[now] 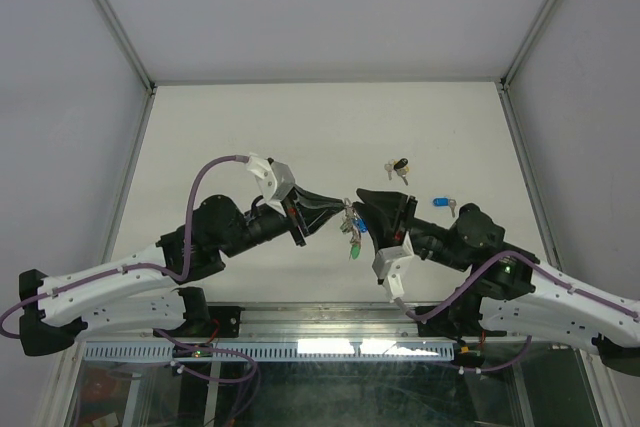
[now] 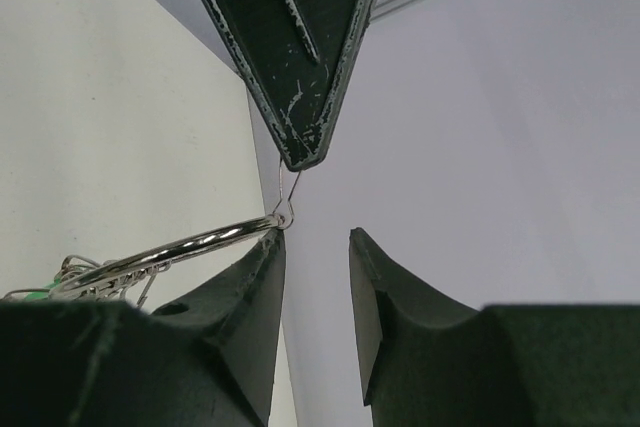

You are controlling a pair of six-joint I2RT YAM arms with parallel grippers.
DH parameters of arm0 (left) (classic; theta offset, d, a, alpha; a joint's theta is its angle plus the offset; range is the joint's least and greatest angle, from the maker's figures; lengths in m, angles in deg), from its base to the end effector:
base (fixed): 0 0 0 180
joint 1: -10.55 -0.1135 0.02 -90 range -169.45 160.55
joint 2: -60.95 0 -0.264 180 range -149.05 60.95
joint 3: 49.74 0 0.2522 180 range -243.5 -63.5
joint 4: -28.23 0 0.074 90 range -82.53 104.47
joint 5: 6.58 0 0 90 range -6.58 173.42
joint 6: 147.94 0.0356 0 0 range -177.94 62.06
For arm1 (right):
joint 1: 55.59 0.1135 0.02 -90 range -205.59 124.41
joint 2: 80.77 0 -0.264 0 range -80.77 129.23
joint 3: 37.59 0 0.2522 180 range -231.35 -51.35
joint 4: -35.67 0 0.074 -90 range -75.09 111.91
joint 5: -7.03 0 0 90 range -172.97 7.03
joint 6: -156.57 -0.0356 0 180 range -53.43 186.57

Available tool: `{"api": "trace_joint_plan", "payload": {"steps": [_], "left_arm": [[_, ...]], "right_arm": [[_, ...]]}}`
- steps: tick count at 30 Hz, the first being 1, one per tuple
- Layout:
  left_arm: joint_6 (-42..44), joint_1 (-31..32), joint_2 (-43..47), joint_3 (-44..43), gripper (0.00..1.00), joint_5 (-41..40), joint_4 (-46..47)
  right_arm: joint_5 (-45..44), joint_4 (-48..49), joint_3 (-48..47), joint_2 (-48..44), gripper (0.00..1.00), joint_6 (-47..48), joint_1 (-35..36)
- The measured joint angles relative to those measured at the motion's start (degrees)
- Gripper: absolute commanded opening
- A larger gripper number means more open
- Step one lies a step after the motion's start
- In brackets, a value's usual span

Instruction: Put the keys on the keyring

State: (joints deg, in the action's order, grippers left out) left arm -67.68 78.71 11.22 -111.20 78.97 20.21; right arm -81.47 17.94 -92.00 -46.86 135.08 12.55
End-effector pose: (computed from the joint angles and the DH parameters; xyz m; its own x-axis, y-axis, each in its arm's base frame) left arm 0.0790 -0.1898 0.3733 -0.1280 -0.1341 -0.9827 0.8878 0.4262 -0.1738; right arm 0.0537 0.1364 0.3544 0.8789 -0.3073 -0.3647 -0.3267 0.1692 -0.9299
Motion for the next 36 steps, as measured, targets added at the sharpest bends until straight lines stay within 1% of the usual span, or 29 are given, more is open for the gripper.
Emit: {"api": "trace_joint_plan", "payload": {"steps": [12,24,36], "left_arm": [[-0.26,0.00,0.39,0.00,0.00,0.15,1.11],[-0.31,0.00,0.39,0.00,0.00,0.15,1.14],[-0.33,0.00,0.37,0.00,0.00,0.15,1.16]], "right_arm": [[1.99,0.85,0.24,0.68,0.33,1.07,0.00],[1.75,0.83,0.74,0.92,0.33,2.19,0.00],[2.67,5.44,2.10,2.36,0.30,0.44,0.00]]}}
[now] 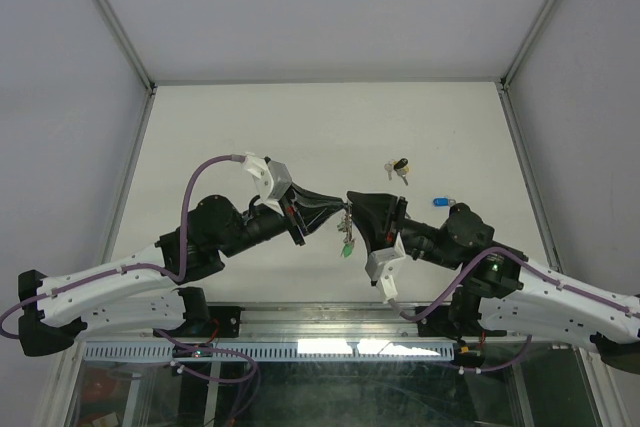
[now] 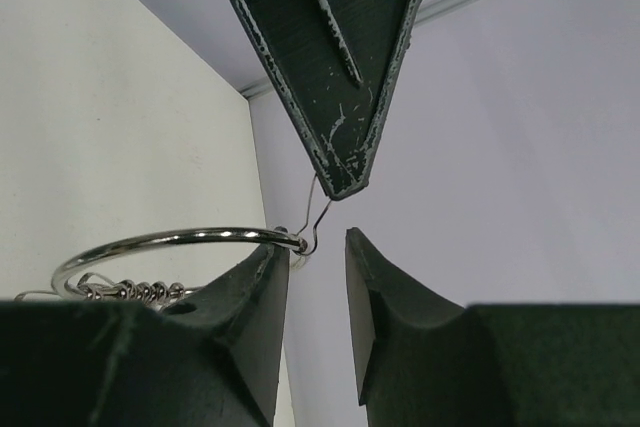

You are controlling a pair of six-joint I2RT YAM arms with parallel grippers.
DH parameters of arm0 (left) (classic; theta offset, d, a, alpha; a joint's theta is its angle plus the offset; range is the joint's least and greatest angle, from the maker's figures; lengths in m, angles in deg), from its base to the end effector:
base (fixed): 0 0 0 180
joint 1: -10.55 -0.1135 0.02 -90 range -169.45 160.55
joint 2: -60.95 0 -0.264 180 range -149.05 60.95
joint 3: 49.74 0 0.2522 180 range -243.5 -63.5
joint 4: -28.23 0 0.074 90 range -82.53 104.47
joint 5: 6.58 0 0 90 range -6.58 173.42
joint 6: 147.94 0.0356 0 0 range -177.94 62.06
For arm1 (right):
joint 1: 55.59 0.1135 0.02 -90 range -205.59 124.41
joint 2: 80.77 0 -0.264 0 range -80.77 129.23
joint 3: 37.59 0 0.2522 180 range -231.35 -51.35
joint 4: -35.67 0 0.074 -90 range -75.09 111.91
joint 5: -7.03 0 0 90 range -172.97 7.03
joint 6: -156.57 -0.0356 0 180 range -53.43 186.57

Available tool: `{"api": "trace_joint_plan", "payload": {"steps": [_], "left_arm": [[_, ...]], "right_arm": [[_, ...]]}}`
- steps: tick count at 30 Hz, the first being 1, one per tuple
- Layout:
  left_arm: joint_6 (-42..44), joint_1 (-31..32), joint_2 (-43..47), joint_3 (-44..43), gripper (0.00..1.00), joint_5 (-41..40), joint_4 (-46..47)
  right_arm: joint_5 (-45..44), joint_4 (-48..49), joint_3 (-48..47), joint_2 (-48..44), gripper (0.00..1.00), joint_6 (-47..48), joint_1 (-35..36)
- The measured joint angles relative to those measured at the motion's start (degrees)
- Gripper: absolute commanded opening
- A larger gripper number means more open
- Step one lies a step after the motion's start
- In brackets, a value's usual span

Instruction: Put the keys on the keyring

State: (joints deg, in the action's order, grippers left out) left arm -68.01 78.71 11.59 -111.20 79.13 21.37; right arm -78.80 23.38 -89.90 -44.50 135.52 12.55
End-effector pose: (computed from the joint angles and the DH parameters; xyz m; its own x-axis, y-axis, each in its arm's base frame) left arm 0.0782 -0.1881 0.3767 -0.1235 -0.1604 -0.9793 0.8900 0.4185 -0.1808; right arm 0.0567 0.1484 0.3465 0.8978 -0.2619 -0.3540 -0.3195 0.1658 -0.9330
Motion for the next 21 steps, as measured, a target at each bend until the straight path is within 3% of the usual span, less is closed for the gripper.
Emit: {"api": "trace_joint_plan", "payload": {"steps": [14,21], "left_arm": [[0.00,0.00,0.00,-0.04,0.00,-0.02,0.61],[0.02,0.00,-0.09,-0.04,0.00,-0.04,0.72]], "right_arm": [[0.79,1.25,0.00,0.44,0.22,-1.53,0.00],[0.85,1.25,0.00,0.50,0.23,-2.05,0.00]]}}
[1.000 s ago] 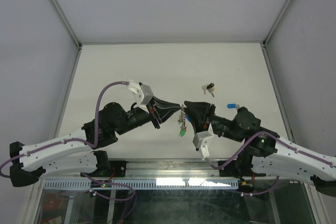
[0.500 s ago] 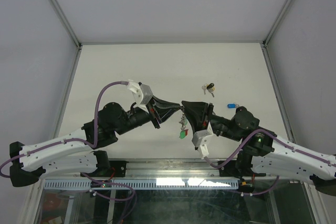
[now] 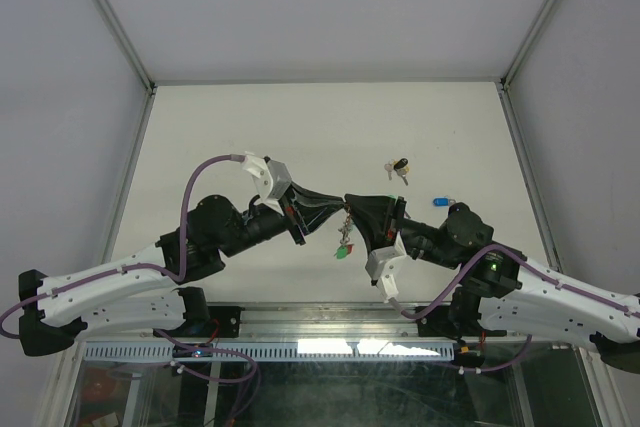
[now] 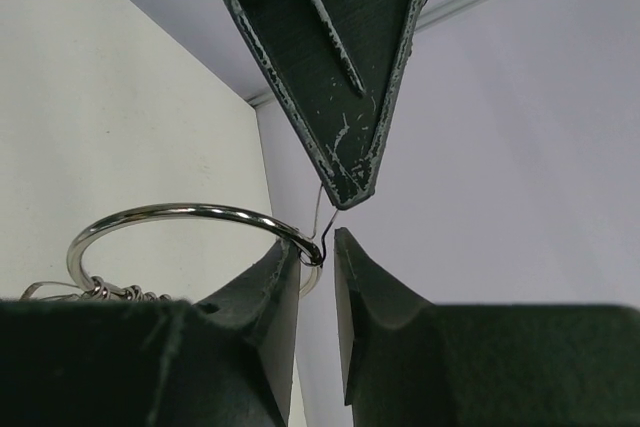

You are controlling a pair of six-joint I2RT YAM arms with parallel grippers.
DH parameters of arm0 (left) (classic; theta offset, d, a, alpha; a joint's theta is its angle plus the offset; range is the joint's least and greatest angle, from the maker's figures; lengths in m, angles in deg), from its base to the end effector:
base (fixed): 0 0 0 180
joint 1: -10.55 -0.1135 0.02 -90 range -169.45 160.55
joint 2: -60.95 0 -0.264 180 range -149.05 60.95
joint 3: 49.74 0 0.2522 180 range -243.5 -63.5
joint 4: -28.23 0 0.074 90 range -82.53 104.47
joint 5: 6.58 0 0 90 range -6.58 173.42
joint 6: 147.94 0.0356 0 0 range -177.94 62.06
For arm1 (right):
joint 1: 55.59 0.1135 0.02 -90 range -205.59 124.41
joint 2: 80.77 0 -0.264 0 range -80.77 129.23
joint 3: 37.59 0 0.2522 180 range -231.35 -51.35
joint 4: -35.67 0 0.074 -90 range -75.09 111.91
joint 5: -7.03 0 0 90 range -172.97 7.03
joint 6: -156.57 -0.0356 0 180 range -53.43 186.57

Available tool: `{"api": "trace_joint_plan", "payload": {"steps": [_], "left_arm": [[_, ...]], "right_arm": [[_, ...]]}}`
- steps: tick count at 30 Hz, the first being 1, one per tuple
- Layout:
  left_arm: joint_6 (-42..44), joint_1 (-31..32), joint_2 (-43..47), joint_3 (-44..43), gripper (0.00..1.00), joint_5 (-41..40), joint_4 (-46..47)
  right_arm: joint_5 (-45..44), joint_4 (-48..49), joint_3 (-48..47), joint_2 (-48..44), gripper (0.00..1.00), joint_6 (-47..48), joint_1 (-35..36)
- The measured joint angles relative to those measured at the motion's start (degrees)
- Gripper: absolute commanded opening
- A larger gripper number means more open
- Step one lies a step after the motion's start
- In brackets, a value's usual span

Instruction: Put the keys on the keyring

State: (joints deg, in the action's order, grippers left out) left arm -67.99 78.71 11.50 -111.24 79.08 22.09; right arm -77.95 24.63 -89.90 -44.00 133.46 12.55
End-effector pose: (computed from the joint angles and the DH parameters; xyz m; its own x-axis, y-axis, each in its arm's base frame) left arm 0.0784 -0.1883 0.3780 -0.1189 -0.1710 -0.9781 0.8905 0.4174 -0.1813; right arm 0.0569 0.1502 0.3477 0.8917 -0.2381 -0.3850 -0.3488 0.1808 -0.9196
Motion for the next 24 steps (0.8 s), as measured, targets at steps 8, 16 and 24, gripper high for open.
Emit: {"api": "trace_joint_plan", "payload": {"steps": [8,16,24], "left_arm": [[0.00,0.00,-0.24,0.00,0.00,-0.04,0.00],[0.00,0.00,-0.42,0.00,0.00,-0.09,0.35],[0.00,0.00,-0.39,0.00,0.00,-0.28,0.50]], "right_arm": [[0.00,0.07,0.00,-0.02,0.24,-0.85,0.00],[-0.02,0.02,0.00,-0.04,0.17,-1.38,0.00],[-0.07,0.07,0.00,-0.04,0.21,-1.73,0.00]]}}
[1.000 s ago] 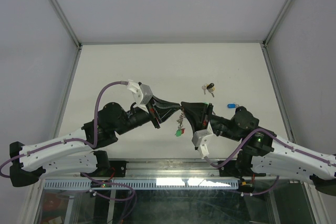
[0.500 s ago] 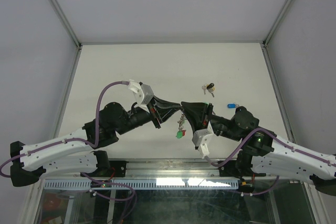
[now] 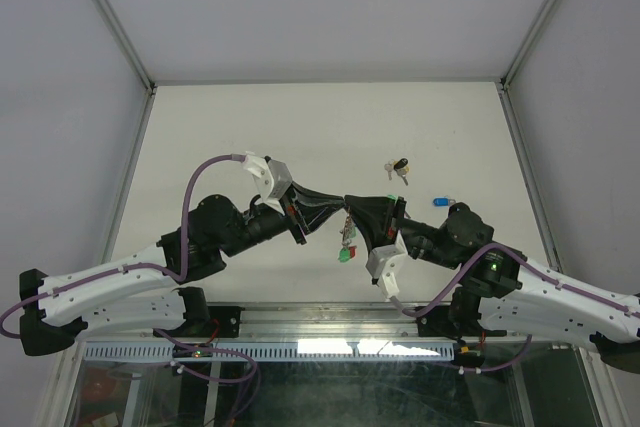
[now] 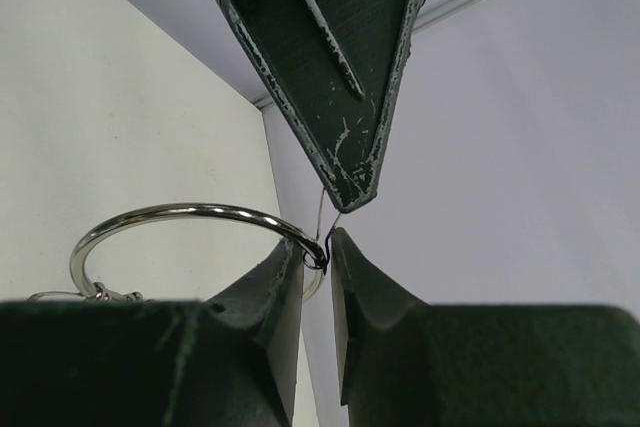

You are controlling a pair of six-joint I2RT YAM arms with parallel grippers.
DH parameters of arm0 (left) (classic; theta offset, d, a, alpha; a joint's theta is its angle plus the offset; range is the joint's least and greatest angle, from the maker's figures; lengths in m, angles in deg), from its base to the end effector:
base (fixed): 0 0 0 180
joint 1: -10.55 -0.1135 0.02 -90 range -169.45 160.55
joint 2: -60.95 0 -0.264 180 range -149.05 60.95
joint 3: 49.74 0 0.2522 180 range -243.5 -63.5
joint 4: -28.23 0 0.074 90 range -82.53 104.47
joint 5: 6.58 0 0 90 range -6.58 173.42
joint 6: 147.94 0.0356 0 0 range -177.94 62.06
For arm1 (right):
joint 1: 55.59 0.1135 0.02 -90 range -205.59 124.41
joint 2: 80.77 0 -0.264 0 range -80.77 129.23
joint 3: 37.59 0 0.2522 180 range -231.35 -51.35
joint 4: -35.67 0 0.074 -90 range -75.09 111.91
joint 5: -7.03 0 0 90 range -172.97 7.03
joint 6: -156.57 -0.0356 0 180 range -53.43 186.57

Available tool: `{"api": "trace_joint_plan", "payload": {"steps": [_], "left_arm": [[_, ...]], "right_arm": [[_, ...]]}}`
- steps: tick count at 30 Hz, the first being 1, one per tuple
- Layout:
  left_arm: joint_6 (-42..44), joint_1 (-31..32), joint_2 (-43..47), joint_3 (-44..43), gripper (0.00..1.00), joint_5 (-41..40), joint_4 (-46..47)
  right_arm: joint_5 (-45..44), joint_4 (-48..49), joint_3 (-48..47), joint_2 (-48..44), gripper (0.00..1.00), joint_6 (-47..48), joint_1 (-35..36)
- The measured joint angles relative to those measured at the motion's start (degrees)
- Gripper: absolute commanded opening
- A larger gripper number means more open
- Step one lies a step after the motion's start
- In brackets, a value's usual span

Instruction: Put the keys on the keyring

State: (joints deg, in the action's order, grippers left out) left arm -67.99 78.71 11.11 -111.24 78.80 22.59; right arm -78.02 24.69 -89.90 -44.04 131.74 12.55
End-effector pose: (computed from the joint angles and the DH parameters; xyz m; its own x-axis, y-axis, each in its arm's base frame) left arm 0.0792 -0.1898 0.3777 -0.1178 -0.1735 -0.9778 0.8885 0.4213 -0.1819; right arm 0.0569 0.1501 0.3479 0.8808 -0.2330 -0.4123 -0.3746 0.1898 -0.9075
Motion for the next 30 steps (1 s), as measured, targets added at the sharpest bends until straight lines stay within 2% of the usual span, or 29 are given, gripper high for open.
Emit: {"api": "trace_joint_plan", "payload": {"steps": [20,23,27,30], "left_arm": [[-0.90,0.00,0.52,1.95,0.00,-1.18,3.69],[-1.07,0.00,0.52,2.08,0.00,-1.25,4.35],[-1.09,0.00,0.52,2.29,0.00,-1.31,4.96],[-1.09,-0.02,0.52,2.43,0.00,-1.46,5.01]], "right_arm": [[-0.79,2.99,0.00,0.04,0.20,-6.91,0.00],[-0.87,3.56,0.00,0.09,0.16,-7.32,0.00],[-1.09,3.82,0.00,0.17,0.02,-7.63,0.00],[-1.27,3.76,0.00,0.20,0.00,-7.67,0.00]]}}
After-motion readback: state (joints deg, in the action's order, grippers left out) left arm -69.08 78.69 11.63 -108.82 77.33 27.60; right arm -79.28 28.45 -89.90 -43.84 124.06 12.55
